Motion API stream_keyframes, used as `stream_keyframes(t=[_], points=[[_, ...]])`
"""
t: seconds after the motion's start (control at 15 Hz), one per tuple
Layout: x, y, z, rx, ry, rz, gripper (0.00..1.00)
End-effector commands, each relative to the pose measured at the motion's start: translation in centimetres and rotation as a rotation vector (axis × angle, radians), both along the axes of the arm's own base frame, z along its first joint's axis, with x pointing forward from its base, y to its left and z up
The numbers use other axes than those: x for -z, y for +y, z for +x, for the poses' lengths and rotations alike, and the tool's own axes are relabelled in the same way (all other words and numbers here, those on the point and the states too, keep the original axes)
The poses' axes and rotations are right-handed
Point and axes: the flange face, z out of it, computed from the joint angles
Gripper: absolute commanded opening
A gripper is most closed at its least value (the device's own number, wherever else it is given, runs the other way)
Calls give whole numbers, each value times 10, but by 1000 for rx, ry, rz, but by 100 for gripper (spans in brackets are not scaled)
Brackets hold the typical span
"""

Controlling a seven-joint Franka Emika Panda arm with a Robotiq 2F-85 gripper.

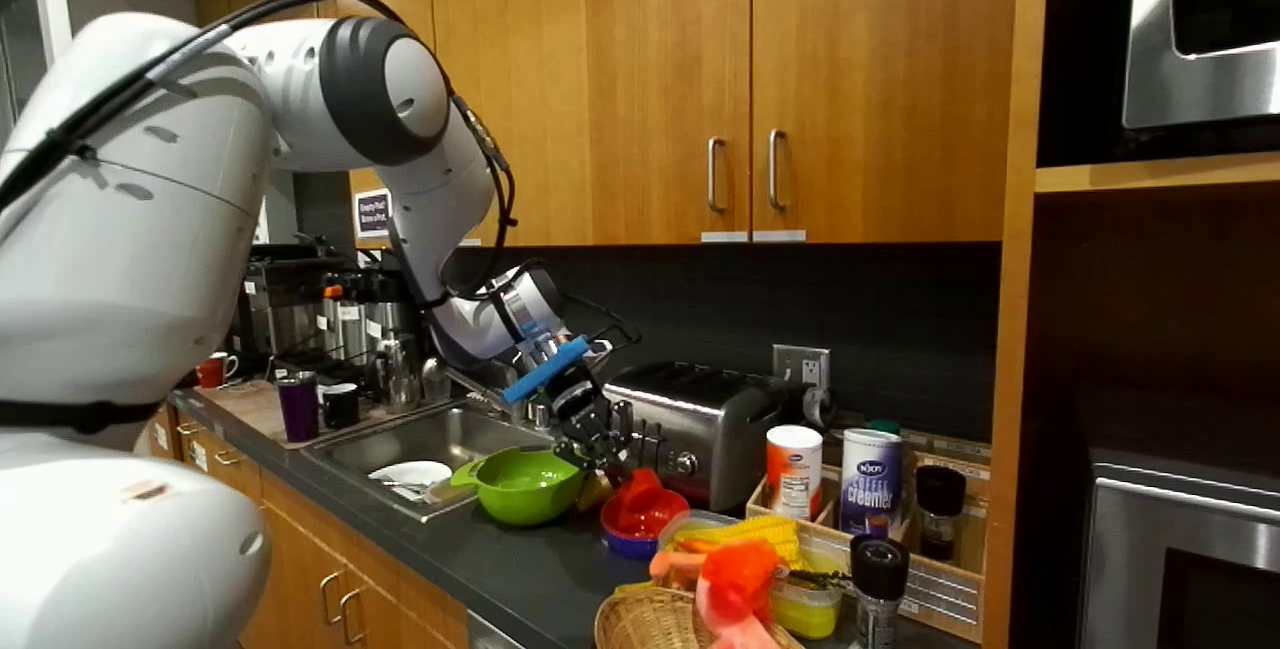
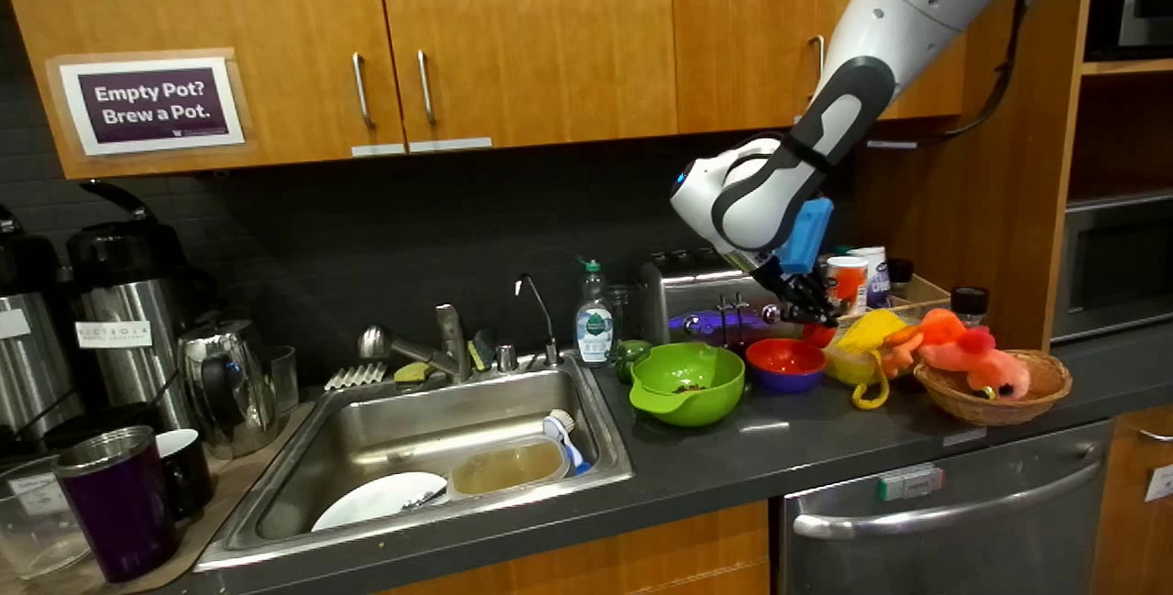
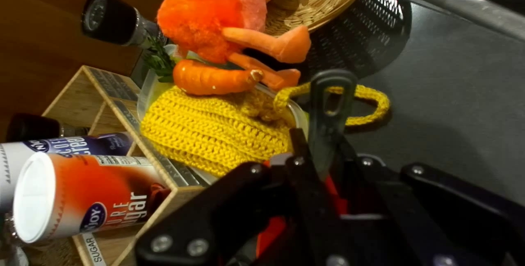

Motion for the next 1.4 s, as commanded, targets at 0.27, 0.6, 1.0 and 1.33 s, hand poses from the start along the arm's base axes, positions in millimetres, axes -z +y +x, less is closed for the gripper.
stream_keyframes(t=[0.27, 0.6, 1.0, 1.33], points=[[15, 12, 34, -18, 108, -127, 4], [19, 11, 42, -35, 163, -186, 4], [20, 29, 37, -115, 171, -266, 4], [27, 48, 26, -173, 194, -326, 4]])
